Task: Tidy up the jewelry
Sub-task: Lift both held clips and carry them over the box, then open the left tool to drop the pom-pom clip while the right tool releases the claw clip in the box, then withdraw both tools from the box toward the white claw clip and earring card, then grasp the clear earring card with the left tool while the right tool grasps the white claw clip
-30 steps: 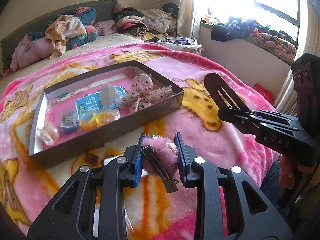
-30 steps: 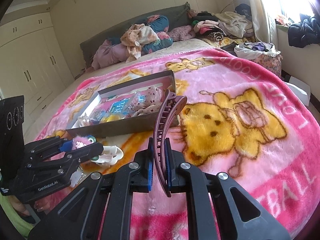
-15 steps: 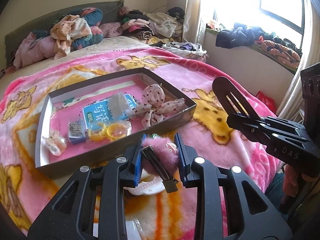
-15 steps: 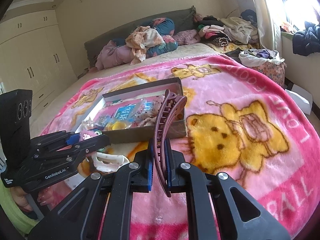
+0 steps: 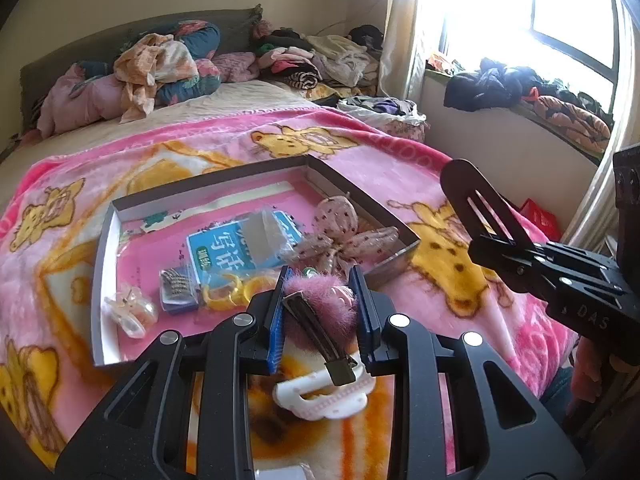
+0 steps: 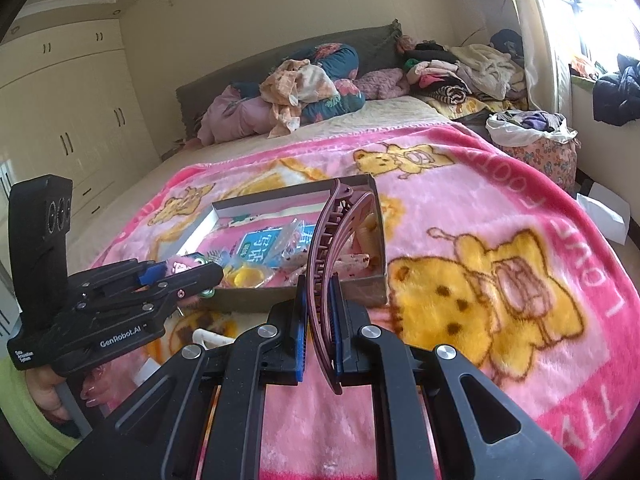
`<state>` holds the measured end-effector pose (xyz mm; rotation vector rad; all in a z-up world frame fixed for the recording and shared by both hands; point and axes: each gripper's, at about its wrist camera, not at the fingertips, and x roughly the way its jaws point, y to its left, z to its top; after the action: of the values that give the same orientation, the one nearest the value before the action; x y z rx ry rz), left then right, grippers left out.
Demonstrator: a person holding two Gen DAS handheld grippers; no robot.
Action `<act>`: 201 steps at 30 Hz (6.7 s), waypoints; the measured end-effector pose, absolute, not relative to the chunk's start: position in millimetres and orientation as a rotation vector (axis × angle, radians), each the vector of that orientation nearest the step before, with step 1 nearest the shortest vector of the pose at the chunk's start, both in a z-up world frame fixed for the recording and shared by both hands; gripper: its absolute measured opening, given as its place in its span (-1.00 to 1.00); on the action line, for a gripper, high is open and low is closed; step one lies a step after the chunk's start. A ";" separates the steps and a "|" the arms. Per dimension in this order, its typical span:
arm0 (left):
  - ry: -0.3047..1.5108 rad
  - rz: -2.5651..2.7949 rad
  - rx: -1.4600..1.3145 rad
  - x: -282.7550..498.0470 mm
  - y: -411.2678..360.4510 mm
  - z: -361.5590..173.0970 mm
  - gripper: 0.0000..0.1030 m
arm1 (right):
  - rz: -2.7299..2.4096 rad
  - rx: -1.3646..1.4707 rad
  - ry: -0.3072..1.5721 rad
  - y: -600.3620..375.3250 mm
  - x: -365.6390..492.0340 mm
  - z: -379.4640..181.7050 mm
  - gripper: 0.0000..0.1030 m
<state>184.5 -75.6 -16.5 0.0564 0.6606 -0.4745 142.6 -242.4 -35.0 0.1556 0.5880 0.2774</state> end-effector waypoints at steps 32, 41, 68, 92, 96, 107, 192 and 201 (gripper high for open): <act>0.667 -0.371 0.008 251.7 -34.8 -17.8 -0.60 | 0.294 0.105 0.630 -231.2 210.8 -40.5 -0.81; 0.709 -0.392 0.002 273.5 -42.6 -29.2 -0.60 | 0.299 0.085 0.683 -224.1 243.8 -54.1 -0.81; 0.820 -0.413 0.053 305.3 -62.8 -68.1 -0.59 | 0.290 0.059 0.755 -225.9 266.7 -84.7 -0.79; 0.813 -0.388 0.022 290.5 -50.7 -64.6 -0.43 | 0.263 0.091 0.716 -226.7 231.6 -75.1 -0.17; 0.794 -0.375 0.009 284.5 -43.9 -57.2 -0.27 | 0.253 0.091 0.700 -228.4 222.7 -70.5 -0.03; 0.701 -0.328 -0.005 251.0 -25.1 -22.6 0.20 | 0.237 0.106 0.642 -234.7 196.5 -48.5 0.25; 0.772 -0.500 0.117 115.0 -13.9 -83.1 0.13 | 0.644 -0.150 0.793 -146.8 176.3 -107.1 0.10; 0.700 -0.468 0.106 131.2 -12.3 -56.0 0.13 | 0.571 -0.029 0.746 -175.1 162.0 -79.6 0.09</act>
<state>131.2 -12.3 -56.0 0.1058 0.6998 -0.4678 162.0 -175.1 -79.6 -0.0288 0.7463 0.5713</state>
